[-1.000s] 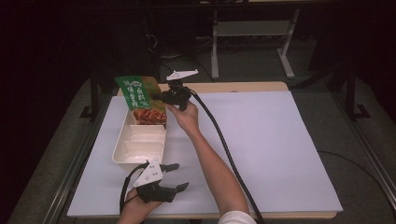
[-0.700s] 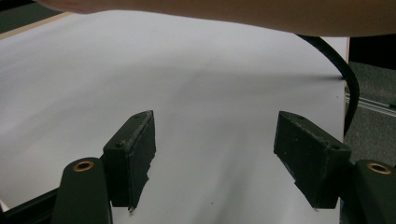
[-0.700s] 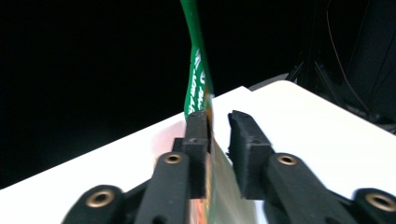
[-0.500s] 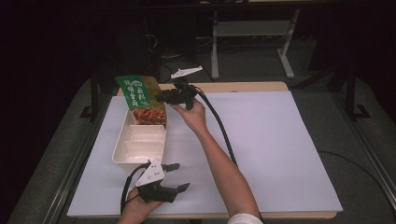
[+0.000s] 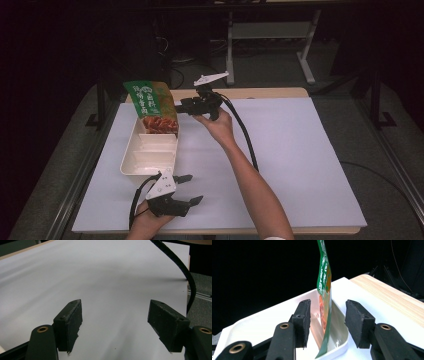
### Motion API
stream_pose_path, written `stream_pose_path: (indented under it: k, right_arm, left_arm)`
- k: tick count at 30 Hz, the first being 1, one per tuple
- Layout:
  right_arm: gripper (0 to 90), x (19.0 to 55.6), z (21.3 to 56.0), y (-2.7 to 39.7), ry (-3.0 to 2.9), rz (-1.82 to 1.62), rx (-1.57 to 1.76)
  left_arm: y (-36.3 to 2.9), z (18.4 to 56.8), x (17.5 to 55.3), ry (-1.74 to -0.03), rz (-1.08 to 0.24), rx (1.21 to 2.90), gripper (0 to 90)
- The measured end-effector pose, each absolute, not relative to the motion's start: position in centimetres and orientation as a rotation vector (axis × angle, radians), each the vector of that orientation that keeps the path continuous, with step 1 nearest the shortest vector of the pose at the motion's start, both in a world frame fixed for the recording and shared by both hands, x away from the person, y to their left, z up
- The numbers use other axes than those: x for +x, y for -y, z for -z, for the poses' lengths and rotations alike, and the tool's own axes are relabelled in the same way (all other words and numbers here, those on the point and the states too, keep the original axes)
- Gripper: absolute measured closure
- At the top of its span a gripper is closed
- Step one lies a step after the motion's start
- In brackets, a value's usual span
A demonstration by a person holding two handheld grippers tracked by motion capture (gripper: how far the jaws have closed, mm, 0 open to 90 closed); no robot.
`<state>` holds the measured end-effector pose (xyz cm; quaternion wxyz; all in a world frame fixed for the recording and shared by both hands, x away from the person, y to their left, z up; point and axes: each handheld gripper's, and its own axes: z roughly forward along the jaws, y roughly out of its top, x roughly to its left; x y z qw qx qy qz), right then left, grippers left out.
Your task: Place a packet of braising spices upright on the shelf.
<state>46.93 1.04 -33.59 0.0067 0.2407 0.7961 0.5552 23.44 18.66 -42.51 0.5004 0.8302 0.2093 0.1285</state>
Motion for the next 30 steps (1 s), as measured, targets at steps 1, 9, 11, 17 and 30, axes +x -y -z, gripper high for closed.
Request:
stream_pose_path:
  k: [1,9,11,17,30]
  right_arm:
    - [53.6,46.8,33.6,-0.8,-2.49,-1.732,0.752]
    - [51.9,45.9,33.6,1.0,-2.498,-1.711,0.761]
    - [51.2,45.6,33.5,1.3,-2.507,-1.702,0.769]
    - [50.7,44.9,33.4,2.7,-2.496,-1.689,0.777]
    - [49.3,43.9,33.8,5.3,-2.488,-1.654,0.823]
  left_arm:
    - [-18.7,42.5,23.4,-0.506,-0.312,2.008,26.9]
    - [-18.5,42.6,23.3,-0.509,-0.318,2.015,26.2]
    - [-18.4,42.6,23.3,-0.507,-0.317,2.02,26.2]
    - [-18.3,42.6,23.3,-0.506,-0.312,2.02,25.9]
    - [-18.1,42.7,23.3,-0.507,-0.313,2.024,25.7]
